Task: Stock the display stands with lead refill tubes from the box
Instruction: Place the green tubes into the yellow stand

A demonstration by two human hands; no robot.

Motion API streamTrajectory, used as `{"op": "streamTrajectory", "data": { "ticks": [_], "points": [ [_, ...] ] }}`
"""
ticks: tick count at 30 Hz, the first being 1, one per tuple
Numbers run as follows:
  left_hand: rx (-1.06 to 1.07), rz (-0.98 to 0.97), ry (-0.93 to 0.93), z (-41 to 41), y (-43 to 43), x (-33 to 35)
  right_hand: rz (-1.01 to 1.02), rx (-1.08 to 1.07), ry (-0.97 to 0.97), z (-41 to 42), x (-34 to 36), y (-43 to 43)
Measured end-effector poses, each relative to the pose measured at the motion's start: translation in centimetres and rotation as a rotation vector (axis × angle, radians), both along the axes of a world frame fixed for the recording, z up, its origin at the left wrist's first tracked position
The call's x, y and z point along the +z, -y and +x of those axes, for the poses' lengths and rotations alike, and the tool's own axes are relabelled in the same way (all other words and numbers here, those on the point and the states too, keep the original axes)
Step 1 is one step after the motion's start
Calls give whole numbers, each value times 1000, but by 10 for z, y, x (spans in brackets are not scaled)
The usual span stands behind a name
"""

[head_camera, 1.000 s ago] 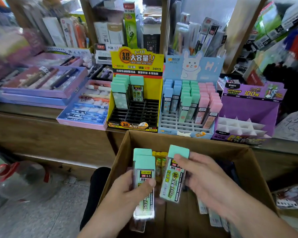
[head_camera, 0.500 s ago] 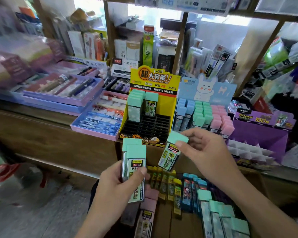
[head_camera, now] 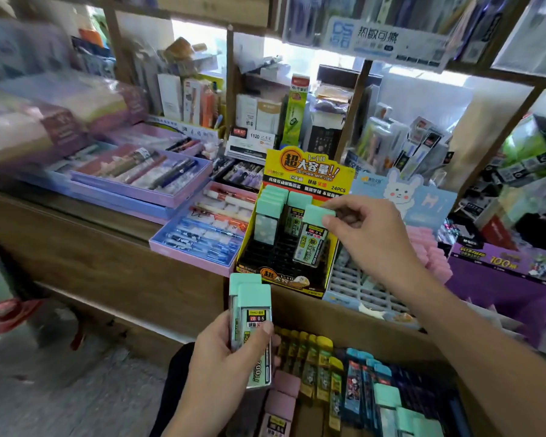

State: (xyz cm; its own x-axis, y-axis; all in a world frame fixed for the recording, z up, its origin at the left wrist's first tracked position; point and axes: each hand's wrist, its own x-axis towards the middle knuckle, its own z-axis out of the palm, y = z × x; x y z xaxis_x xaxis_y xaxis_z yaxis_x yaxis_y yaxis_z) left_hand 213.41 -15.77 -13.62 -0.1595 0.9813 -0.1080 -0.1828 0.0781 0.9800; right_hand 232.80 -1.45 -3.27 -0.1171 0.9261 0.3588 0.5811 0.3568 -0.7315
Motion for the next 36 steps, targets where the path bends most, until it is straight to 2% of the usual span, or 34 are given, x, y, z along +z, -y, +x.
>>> {"op": "streamTrajectory", "data": {
  "ticks": [8, 17, 25, 31, 36],
  "points": [
    [-1, -15, 12, -3, -3, -6, 107, -52, 223, -15, 1, -39],
    [7, -10, 64, -5, -2, -1, 83, -80, 254, -24, -2, -59],
    [19, -25, 63, -4, -2, 1, 47, -20, 291, -24, -1, -60],
    [19, -29, 45, -5, -2, -1, 38, 3, 233, -23, -7, -62],
    [18, -43, 34, -5, -3, -5, 69, 15, 314, -25, -10, -66]
  ]
}}
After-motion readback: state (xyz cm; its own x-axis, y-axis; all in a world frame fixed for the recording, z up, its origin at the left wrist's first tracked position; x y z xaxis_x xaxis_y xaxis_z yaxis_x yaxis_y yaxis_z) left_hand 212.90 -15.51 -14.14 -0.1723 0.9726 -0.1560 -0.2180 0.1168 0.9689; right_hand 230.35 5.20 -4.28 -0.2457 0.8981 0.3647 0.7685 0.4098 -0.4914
